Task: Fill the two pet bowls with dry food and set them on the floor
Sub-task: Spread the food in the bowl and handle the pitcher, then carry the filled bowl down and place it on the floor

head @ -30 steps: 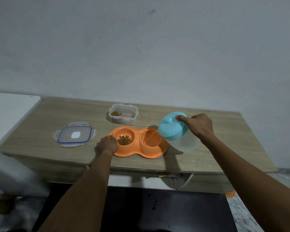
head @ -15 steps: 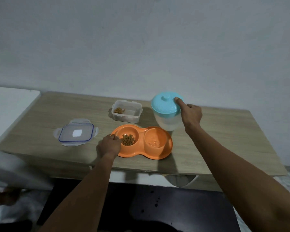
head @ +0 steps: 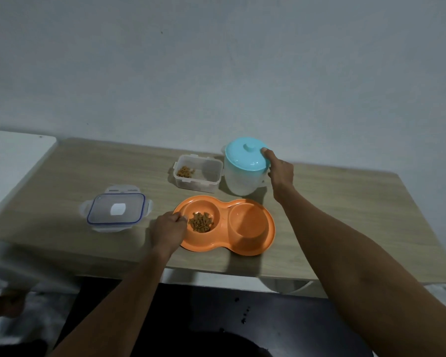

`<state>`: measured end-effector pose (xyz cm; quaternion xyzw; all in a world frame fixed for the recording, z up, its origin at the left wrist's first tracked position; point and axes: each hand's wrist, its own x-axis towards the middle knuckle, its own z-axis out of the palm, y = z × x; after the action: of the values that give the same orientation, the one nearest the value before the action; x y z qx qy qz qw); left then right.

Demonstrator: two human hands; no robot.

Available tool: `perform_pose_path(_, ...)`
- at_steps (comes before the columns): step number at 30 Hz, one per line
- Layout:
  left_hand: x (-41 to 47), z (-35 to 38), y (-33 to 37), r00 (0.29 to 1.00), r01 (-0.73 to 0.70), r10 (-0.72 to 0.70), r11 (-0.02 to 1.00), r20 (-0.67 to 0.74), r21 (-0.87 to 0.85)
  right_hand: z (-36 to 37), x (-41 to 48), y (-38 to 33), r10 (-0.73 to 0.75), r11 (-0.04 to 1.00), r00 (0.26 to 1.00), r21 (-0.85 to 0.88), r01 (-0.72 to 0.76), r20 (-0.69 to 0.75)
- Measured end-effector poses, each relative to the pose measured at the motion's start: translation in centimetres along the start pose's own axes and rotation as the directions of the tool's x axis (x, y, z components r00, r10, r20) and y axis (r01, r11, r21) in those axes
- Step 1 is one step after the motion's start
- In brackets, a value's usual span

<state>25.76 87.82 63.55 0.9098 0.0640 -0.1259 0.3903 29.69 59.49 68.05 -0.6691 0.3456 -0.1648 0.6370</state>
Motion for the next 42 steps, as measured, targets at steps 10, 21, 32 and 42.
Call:
perform_pose_path(10, 0.2, -0.3, 0.0, 1.0, 0.027, -0.028, 1.0, 0.01, 0.013, -1.2, -4.0, 5.3, 0.051, 0.967, 0.975, -0.232, -0.102, -0.215)
perform_pose_path(21, -2.1, 0.7, 1.3, 0.984, 0.083, -0.083, 0.997, -0.157, -0.002, -5.4, -10.6, 10.2, 0.132, 0.904, 0.991, -0.408, -0.131, -0.025)
perform_pose_path(32, -7.0, 3.8, 6.3, 0.987, 0.026, -0.059, 0.977, -0.149, -0.212, -14.1, -11.3, 8.5, 0.169, 0.98, 0.984, -0.114, -0.162, 0.051)
perform_pose_path(42, -17.8, 13.7, 17.1, 0.993, -0.101, 0.074, 0.942, -0.094, -0.32, -33.9, -12.0, 6.3, 0.095, 0.996, 0.995, 0.005, -0.094, -0.044)
